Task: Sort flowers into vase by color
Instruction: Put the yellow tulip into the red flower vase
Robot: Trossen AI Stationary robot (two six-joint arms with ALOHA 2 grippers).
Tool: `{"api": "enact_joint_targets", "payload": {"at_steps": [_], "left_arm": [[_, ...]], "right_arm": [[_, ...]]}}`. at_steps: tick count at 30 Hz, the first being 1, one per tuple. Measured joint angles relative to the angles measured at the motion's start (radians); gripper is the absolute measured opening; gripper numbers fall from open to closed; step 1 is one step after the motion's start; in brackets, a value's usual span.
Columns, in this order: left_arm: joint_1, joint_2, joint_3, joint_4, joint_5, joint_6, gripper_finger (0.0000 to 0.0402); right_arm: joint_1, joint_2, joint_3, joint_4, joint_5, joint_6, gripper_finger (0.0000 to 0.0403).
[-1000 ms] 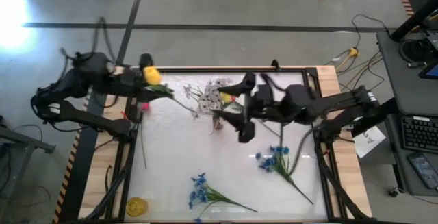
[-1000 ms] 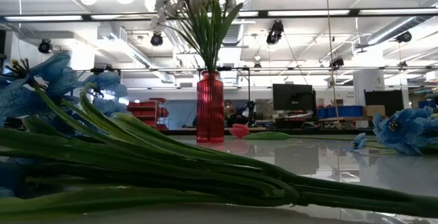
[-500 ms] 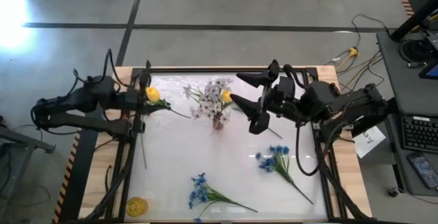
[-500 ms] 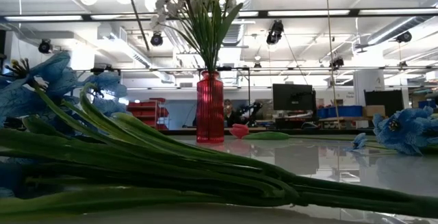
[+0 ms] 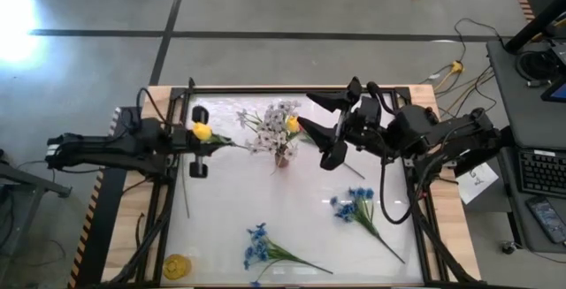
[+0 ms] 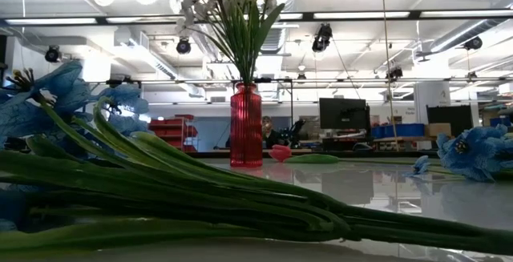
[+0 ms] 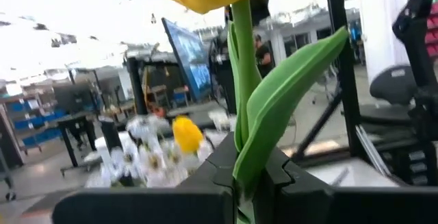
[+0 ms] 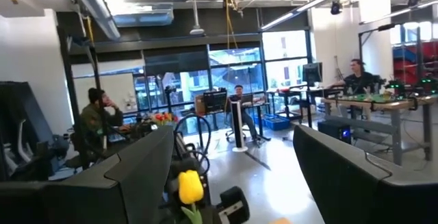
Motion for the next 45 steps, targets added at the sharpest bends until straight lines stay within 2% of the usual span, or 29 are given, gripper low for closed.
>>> {"api": "enact_joint_targets", "payload": {"at_steps": [4, 10, 15, 19, 25, 30, 42, 45], "left_arm": [[0.0, 0.059, 0.018, 0.036, -0.004, 0.005, 0.0], [0.02, 0.168, 0.106, -0.054, -0.005, 0.007, 0.0], [0.043, 0.241, 0.167, -0.065, -0.008, 0.007, 0.0], [0.046, 0.268, 0.192, -0.092, -0.007, 0.005, 0.0], [0.049, 0.297, 0.216, -0.086, -0.007, -0.017, 0.0], [0.051, 0.325, 0.218, -0.08, -0.007, -0.053, 0.0], [0.06, 0.385, 0.258, -0.083, -0.051, -0.056, 0.0], [0.064, 0.404, 0.262, -0.084, -0.054, -0.058, 0.0]], "right_arm": [[0.0, 0.0, 0.0, -0.001, 0.017, -0.009, 0.0295], [0.0, 0.0, 0.0, -0.001, 0.018, -0.025, 0.0293], [0.0, 0.0, 0.0, -0.001, 0.018, -0.027, 0.0294], [0.0, 0.0, 0.0, -0.045, 0.02, -0.029, 0.0292], [-0.002, -0.017, -0.002, -0.212, 0.099, 0.068, 0.0299], [-0.003, -0.021, -0.002, -0.236, 0.15, 0.097, 0.0301], [-0.003, -0.021, -0.002, -0.281, 0.182, 0.116, 0.0304], [-0.003, -0.041, -0.002, -0.349, 0.2, 0.148, 0.0304]]}}
